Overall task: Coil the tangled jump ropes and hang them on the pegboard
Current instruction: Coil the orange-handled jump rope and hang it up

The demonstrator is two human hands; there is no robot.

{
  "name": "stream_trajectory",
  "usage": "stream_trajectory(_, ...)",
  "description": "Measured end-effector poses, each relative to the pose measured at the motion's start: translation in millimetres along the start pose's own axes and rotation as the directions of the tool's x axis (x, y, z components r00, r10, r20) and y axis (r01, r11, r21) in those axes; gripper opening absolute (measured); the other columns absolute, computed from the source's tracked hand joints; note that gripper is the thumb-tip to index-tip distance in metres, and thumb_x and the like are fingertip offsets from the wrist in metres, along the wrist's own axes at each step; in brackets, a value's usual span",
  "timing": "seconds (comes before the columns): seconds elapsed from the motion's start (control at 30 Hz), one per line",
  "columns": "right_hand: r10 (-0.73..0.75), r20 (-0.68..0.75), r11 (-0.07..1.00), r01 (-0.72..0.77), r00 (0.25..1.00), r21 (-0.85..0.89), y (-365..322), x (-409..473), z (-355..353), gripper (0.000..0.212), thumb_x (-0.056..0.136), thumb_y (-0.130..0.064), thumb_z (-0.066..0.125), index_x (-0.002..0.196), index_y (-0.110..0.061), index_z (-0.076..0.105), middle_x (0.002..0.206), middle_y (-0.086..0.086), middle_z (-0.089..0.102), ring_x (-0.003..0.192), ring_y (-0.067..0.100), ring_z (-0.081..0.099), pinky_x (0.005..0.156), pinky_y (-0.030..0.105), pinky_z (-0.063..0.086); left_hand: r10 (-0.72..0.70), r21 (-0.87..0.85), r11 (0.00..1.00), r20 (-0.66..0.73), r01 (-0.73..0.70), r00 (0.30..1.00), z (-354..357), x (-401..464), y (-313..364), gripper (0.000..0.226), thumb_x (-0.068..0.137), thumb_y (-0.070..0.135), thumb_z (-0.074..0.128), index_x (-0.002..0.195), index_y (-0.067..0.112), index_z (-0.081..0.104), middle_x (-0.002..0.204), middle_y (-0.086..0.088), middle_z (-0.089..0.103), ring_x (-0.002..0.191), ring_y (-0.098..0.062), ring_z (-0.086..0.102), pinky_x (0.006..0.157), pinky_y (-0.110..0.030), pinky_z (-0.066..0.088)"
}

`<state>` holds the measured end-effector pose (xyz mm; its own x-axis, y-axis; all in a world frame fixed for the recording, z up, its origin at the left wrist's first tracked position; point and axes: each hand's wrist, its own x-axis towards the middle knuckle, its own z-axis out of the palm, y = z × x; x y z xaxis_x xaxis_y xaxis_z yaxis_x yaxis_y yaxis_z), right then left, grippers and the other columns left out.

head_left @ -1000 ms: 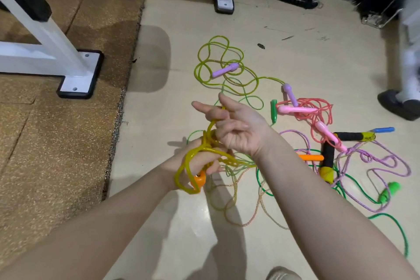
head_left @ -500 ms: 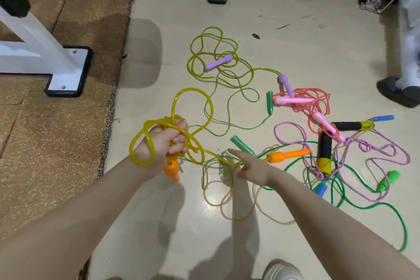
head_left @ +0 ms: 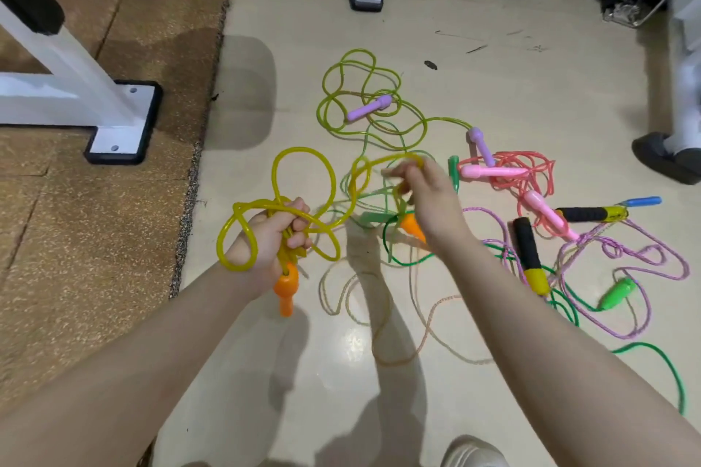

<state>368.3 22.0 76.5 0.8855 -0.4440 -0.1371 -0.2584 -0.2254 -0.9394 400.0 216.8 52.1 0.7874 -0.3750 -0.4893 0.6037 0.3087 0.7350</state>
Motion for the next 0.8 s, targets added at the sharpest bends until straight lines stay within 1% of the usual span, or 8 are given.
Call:
stream_trajectory(0.1, -0.135, -0.094, 0.969, 0.151, 0.986, 0.194, -48.4, 8.6, -15.8, 0.025, 0.095, -0.006, 0.04, 0.082, -0.017, 0.058, 0.095, 0.007, 0.067, 0.056, 0.008, 0.044, 0.054, 0.017, 0.037, -0.043, -0.067, 0.997, -0.024, 0.042, 0.999, 1.7, 0.5, 4.8, 0.031, 0.097, 0.009, 0.041, 0.069, 0.011, 0.055, 0.048, 0.005, 0.038, 0.033, -0.005, 0.031, 0.049, -0.019, 0.04)
stream_trajectory(0.17, -0.163, -0.213, 0.928, 0.223, 0.963, 0.298, -67.4, 11.1, -25.8, 0.026, 0.098, -0.01, 0.039, 0.079, -0.015, 0.055, 0.087, 0.003, 0.065, 0.049, 0.008, 0.042, 0.048, 0.018, 0.034, -0.039, -0.05, 0.998, -0.053, 0.037, 0.998, 2.4, 2.0, 6.6, 0.026, 0.096, 0.006, 0.04, 0.074, 0.009, 0.054, 0.046, 0.005, 0.039, 0.033, -0.005, 0.031, 0.052, -0.021, 0.039)
stream_trajectory(0.27, -0.103, -0.372, 0.88, 0.259, 0.923, 0.398, -76.0, 16.3, -38.9, 0.033, 0.101, -0.017, 0.031, 0.073, -0.016, 0.047, 0.068, 0.001, 0.055, 0.044, 0.009, 0.041, 0.041, 0.019, 0.029, -0.026, 0.028, 0.999, -0.088, 0.029, 0.996, -4.6, 7.0, 5.6, 0.025, 0.096, 0.01, 0.045, 0.072, 0.01, 0.051, 0.045, 0.006, 0.041, 0.034, -0.006, 0.031, 0.056, -0.024, 0.036)
stream_trajectory(0.33, -0.004, -0.345, 0.89, 0.161, 0.939, 0.427, -66.9, 20.5, -41.9, 0.032, 0.1, -0.016, 0.03, 0.071, -0.016, 0.044, 0.06, -0.001, 0.052, 0.043, 0.01, 0.039, 0.039, 0.017, 0.026, -0.046, 0.075, 0.996, -0.104, 0.054, 0.994, -11.4, 8.6, 2.2, 0.026, 0.096, 0.014, 0.048, 0.07, 0.011, 0.05, 0.045, 0.007, 0.04, 0.033, -0.006, 0.031, 0.053, -0.023, 0.037)
stream_trajectory(0.43, 0.126, -0.139, 0.97, -0.093, 0.982, 0.225, -32.1, 19.3, -33.6, 0.026, 0.095, -0.011, 0.033, 0.075, -0.016, 0.048, 0.066, 0.0, 0.057, 0.049, 0.01, 0.046, 0.042, 0.016, 0.033, -0.109, 0.093, 0.989, -0.102, 0.118, 0.989, -16.0, 6.3, -3.5, 0.022, 0.096, 0.018, 0.048, 0.076, 0.012, 0.05, 0.046, 0.008, 0.04, 0.032, -0.005, 0.031, 0.046, -0.018, 0.042)
stream_trajectory(0.57, 0.257, 0.107, 0.966, -0.255, 0.96, -0.035, 25.5, 4.5, -23.3, 0.024, 0.095, -0.005, 0.038, 0.078, -0.014, 0.054, 0.076, 0.007, 0.058, 0.06, 0.016, 0.05, 0.054, 0.022, 0.037, -0.15, 0.075, 0.986, -0.029, 0.152, 0.988, -12.9, 1.8, -2.7, 0.023, 0.098, 0.021, 0.044, 0.076, 0.014, 0.048, 0.046, 0.009, 0.037, 0.032, -0.004, 0.029, 0.046, -0.018, 0.042)
stream_trajectory(0.67, 0.315, 0.204, 0.904, -0.227, 0.927, -0.362, 64.5, -2.5, -22.6, 0.024, 0.093, -0.004, 0.039, 0.081, -0.011, 0.058, 0.089, 0.009, 0.06, 0.078, 0.022, 0.055, 0.067, 0.028, 0.042, -0.151, 0.077, 0.985, -0.009, 0.151, 0.989, -9.0, 0.1, -1.1, 0.023, 0.098, 0.019, 0.042, 0.076, 0.013, 0.047, 0.045, 0.01, 0.036, 0.031, -0.004, 0.029, 0.045, -0.017, 0.041)
stream_trajectory(0.8, 0.385, 0.197, 0.734, -0.17, 0.902, -0.658, 103.2, -10.6, -25.0, 0.029, 0.094, -0.007, 0.04, 0.114, -0.01, 0.06, 0.12, 0.013, 0.06, 0.11, 0.029, 0.053, 0.086, 0.029, 0.038, -0.15, 0.156, 0.975, -0.068, 0.159, 0.986, -9.8, -0.4, -3.9, 0.026, 0.097, 0.016, 0.045, 0.071, 0.015, 0.045, 0.045, 0.009, 0.037, 0.031, -0.005, 0.028, 0.044, -0.018, 0.04)
